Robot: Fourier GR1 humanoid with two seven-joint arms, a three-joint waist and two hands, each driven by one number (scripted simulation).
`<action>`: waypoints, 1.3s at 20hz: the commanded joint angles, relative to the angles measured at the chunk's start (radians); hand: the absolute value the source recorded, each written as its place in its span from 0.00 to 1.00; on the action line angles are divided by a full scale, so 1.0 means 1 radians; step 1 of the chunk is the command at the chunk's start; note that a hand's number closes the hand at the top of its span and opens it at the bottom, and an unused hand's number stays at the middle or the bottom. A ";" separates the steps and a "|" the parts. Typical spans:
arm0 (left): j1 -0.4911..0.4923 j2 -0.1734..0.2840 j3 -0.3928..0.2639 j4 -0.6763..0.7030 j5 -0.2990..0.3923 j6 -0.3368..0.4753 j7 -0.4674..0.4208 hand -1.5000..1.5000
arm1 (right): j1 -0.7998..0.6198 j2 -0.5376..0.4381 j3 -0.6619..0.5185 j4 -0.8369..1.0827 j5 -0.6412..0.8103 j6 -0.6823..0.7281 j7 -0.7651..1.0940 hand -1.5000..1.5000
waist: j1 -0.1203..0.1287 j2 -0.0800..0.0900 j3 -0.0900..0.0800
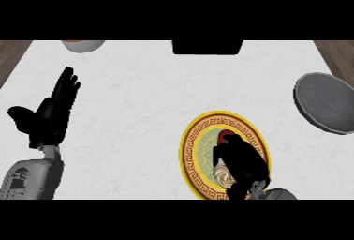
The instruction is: Pick the cupcake from the plate and place it in the pan
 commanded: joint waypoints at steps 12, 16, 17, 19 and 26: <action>0.064 -0.033 -0.016 -0.035 -0.017 0.007 -0.041 0.50 | 0.036 0.030 -0.070 -0.387 0.175 -0.294 0.118 1.00 | -0.002 0.011 0.009; -0.027 0.018 0.031 0.009 0.015 -0.023 0.010 0.50 | 0.077 0.007 -0.127 -0.518 0.175 -0.304 0.134 1.00 | -0.007 0.012 0.009; 0.023 -0.010 -0.001 -0.046 -0.005 -0.002 0.022 0.50 | 0.005 0.003 -0.210 -0.507 0.139 -0.259 0.147 1.00 | 0.001 0.013 0.009; 0.024 -0.024 -0.012 -0.022 -0.026 0.007 0.000 0.50 | 0.040 0.005 -0.273 -0.462 0.088 -0.341 0.088 1.00 | -0.001 0.014 0.009; 0.008 0.007 0.028 -0.005 0.018 -0.034 -0.016 0.50 | -0.165 -0.017 -0.653 -0.317 -0.247 -0.356 0.030 1.00 | 0.008 0.018 0.009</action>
